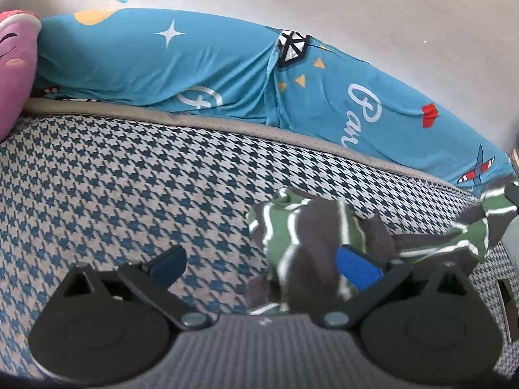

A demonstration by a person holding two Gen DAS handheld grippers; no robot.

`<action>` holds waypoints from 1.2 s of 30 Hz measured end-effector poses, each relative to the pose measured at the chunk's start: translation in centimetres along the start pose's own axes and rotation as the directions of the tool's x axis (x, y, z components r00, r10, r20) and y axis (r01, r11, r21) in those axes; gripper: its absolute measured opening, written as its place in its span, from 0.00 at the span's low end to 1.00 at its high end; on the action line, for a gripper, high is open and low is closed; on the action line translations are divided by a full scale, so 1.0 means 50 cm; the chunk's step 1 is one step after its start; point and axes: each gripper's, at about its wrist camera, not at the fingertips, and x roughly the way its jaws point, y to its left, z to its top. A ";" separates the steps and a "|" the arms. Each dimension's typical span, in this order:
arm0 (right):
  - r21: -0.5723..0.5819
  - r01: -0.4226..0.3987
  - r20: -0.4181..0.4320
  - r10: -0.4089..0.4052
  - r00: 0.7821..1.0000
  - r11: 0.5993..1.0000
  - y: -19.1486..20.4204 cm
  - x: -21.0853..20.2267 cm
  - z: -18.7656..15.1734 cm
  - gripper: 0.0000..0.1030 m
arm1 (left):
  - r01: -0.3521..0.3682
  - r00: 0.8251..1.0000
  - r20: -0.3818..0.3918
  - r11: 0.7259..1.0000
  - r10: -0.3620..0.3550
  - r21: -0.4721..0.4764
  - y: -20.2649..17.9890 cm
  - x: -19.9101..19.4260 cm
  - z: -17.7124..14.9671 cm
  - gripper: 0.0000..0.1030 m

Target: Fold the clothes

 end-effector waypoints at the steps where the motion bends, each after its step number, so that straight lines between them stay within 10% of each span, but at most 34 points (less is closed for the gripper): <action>1: 0.006 0.010 -0.001 -0.010 1.000 1.000 -0.009 -0.002 0.001 0.18 | -0.005 1.000 0.000 1.000 0.005 0.000 -0.004 0.003 -0.002 1.00; 12: -0.047 -0.078 -0.038 0.076 0.996 0.996 -0.003 -0.012 -0.014 0.23 | -0.069 0.996 -0.056 0.997 0.070 0.031 -0.047 0.053 -0.024 1.00; 27: 0.029 -0.318 -0.459 0.295 0.838 0.948 0.087 0.116 -0.148 0.39 | -0.114 0.986 -0.118 0.993 0.114 0.003 -0.031 0.075 -0.049 1.00; 36: 0.106 -0.281 -0.505 0.295 0.811 0.954 0.115 0.166 -0.185 0.46 | -0.134 0.990 -0.037 0.990 0.133 -0.051 0.002 0.022 -0.045 1.00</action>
